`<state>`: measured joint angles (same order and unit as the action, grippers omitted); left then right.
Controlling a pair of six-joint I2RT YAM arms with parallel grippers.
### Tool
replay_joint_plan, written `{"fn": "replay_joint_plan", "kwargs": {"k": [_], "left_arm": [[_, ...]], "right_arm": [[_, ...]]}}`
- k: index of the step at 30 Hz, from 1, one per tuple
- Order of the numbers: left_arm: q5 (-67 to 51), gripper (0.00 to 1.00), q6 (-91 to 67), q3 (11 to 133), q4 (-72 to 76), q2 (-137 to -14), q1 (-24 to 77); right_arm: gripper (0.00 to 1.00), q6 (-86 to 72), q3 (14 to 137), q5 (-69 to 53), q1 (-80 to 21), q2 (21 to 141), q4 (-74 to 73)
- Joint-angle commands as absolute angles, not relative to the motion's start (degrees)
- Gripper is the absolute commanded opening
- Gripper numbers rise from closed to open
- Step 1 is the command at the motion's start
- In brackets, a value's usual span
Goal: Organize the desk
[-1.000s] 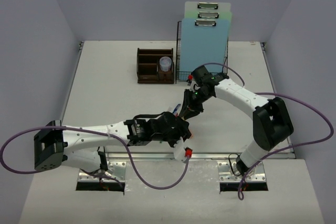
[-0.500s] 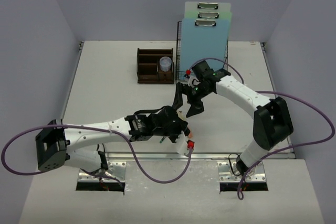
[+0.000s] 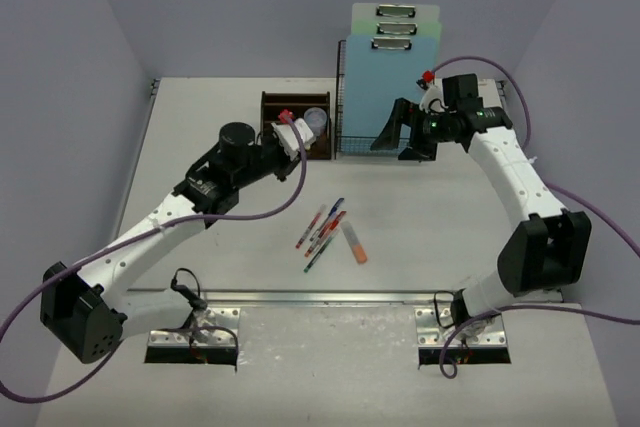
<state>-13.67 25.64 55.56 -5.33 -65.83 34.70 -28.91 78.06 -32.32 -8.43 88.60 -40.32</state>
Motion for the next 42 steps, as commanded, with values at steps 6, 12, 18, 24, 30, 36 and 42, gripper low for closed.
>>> {"fn": "replay_joint_plan", "kwargs": {"k": [6,12,18,24,30,36,42], "left_arm": [[-17.38,0.0,8.01,65.47,9.86,-80.07,17.13],[-20.66,0.0,12.12,60.42,20.87,-82.72,13.17],[-19.62,0.0,14.87,56.84,30.21,-85.8,10.93],[-20.52,0.0,17.02,57.71,30.98,-88.28,10.46],[-21.14,0.0,18.12,56.29,32.39,-91.25,10.32],[-21.24,0.0,17.73,56.16,32.76,-93.93,10.2],[-18.53,0.0,17.34,56.06,33.95,-96.88,10.19]], "right_arm": [[0.99,-22.44,71.06,-25.87,-7.56,79.02,-37.64],[0.99,-20.75,68.88,-23.24,-7.3,77.26,-37.23],[0.99,-20.92,67.89,-23.21,-7.21,77.62,-36.97],[0.99,-21.05,67.68,-22.69,-7.21,77.89,-36.65],[0.99,-20.91,68.2,-22.22,-7.21,78.17,-37.18],[0.99,-20.65,68.11,-21.59,-7.12,78.31,-37.27],[0.99,-20.83,68.12,-21.85,-7.12,79.01,-37.44]]}}
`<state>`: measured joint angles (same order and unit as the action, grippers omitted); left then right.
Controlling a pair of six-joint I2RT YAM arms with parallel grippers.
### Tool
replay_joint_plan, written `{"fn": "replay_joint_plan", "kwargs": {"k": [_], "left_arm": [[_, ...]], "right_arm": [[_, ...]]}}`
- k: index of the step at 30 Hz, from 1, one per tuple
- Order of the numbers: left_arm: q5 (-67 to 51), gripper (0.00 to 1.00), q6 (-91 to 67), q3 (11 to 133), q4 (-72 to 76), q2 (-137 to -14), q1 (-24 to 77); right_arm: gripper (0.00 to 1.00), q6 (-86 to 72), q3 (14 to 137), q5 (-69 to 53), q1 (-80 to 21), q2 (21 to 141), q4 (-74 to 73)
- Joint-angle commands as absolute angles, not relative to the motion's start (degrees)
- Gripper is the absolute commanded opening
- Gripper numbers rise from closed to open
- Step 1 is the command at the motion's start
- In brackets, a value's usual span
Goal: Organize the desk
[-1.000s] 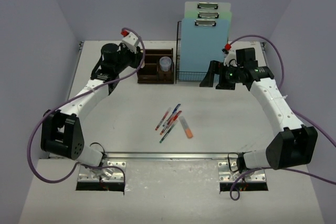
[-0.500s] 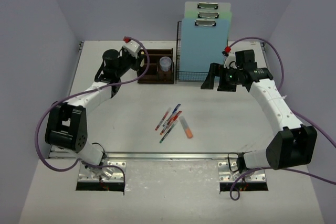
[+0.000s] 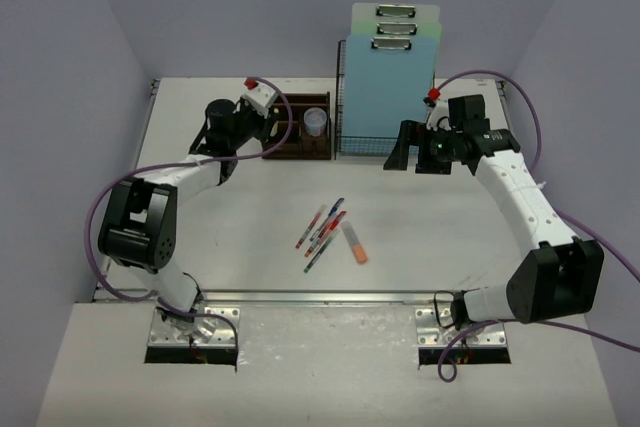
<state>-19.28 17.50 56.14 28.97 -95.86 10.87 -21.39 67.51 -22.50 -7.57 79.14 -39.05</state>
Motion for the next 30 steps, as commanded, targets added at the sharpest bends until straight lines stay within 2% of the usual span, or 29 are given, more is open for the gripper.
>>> {"fn": "replay_joint_plan", "kwargs": {"k": [1,14,30], "left_arm": [[-18.33,0.0,17.07,55.75,34.47,-97.27,10.2],[-13.92,0.0,7.56,55.65,37.44,-100.43,11.8],[-3.03,0.0,9.14,57.7,38.14,-102.88,18.24]], "right_arm": [[0.99,-20.85,68.07,-21.78,-7.14,79.06,-37.42],[0.99,-21.36,67.4,-22.23,-7.12,79.62,-36.83],[0.99,-21.36,65.7,-22.76,-7.12,78.79,-36.08]]}}
